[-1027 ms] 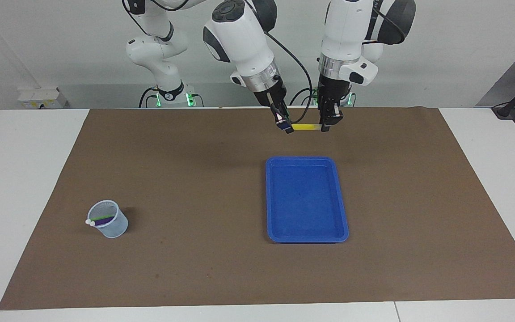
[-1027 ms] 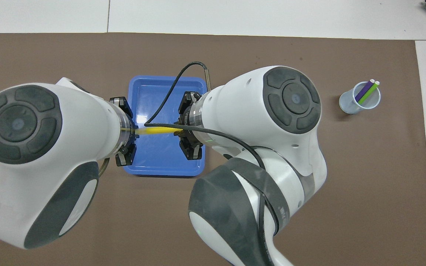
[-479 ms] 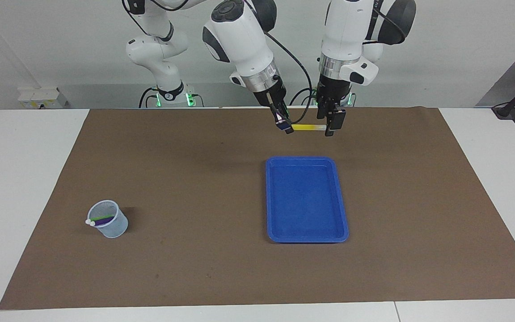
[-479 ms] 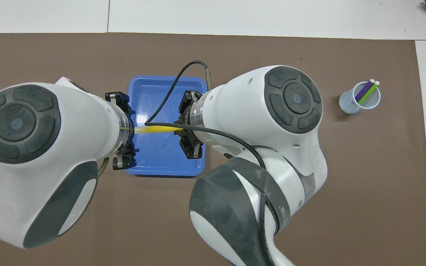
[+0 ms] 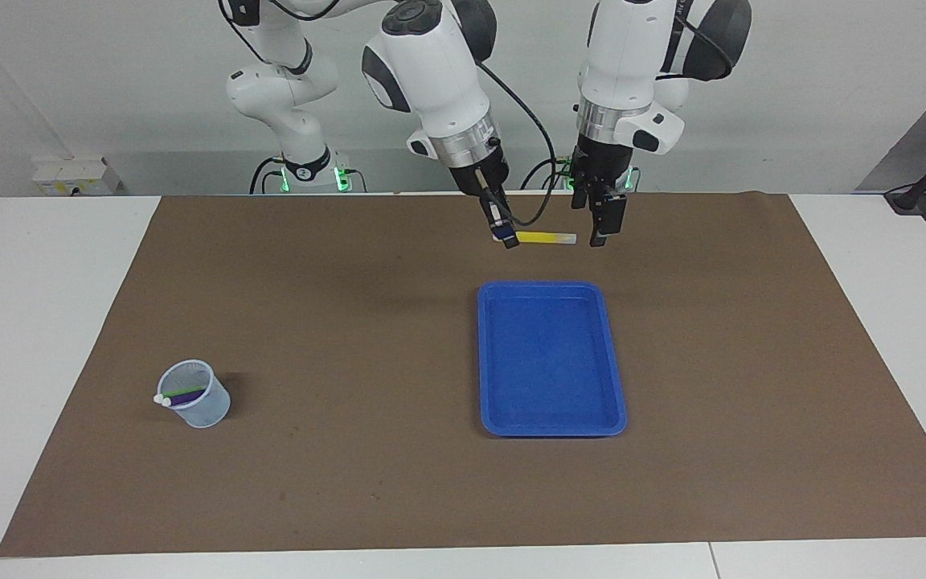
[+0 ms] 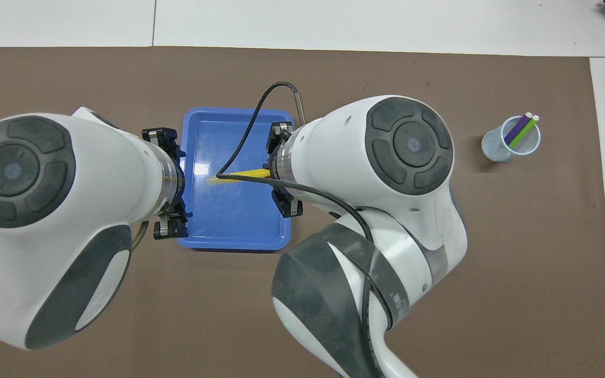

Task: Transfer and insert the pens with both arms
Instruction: 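Open the left gripper and pull the pen away with the right gripper, then carry the yellow pen to the white cup while the left gripper retreats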

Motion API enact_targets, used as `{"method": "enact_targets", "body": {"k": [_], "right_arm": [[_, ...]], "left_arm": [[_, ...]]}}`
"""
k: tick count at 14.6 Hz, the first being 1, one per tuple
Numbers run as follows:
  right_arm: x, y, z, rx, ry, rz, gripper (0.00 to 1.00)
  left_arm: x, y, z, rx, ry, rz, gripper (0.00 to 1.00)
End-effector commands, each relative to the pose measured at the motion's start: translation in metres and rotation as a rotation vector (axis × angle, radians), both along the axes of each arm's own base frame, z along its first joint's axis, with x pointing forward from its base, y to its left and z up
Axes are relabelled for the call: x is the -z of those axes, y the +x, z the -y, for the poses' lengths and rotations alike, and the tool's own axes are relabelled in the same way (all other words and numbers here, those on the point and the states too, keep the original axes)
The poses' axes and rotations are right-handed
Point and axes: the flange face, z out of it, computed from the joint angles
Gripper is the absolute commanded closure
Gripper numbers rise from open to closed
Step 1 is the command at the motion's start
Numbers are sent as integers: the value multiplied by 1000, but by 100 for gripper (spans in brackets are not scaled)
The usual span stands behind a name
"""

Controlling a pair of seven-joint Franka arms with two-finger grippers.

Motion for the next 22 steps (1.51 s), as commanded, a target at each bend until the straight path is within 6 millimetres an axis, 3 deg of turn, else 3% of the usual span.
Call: {"method": "enact_targets", "body": {"k": [1, 3, 9, 16, 22], "right_arm": [[10, 12, 22, -94, -84, 68, 100], [22, 20, 44, -207, -183, 115, 100], [33, 58, 126, -548, -424, 219, 100], [50, 94, 217, -662, -646, 324, 100], [79, 101, 296, -821, -765, 418, 100]], "left_arm": [[-5, 2, -24, 65, 24, 24, 0], [-7, 10, -41, 110, 34, 30, 0], [-9, 36, -106, 250, 66, 39, 0], [-8, 52, -180, 555, 140, 20, 0], [-8, 58, -247, 811, 161, 14, 0]]}}
